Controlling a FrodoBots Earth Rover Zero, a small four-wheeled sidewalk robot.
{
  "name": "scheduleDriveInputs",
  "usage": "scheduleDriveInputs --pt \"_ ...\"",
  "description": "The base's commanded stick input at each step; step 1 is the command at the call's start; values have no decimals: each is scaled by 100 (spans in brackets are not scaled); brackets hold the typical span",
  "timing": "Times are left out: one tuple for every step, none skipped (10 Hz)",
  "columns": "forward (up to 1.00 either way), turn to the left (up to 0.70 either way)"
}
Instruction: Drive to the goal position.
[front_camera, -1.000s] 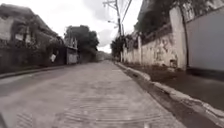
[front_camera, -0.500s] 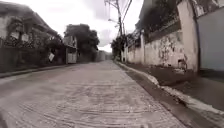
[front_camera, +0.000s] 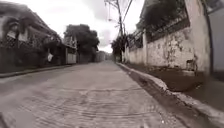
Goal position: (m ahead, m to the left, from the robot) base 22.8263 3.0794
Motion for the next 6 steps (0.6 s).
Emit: scheduleDriveInputs --pt "70 0" --pt "70 0" --pt "70 0" --pt "70 0" --pt "70 0" --pt "70 0"
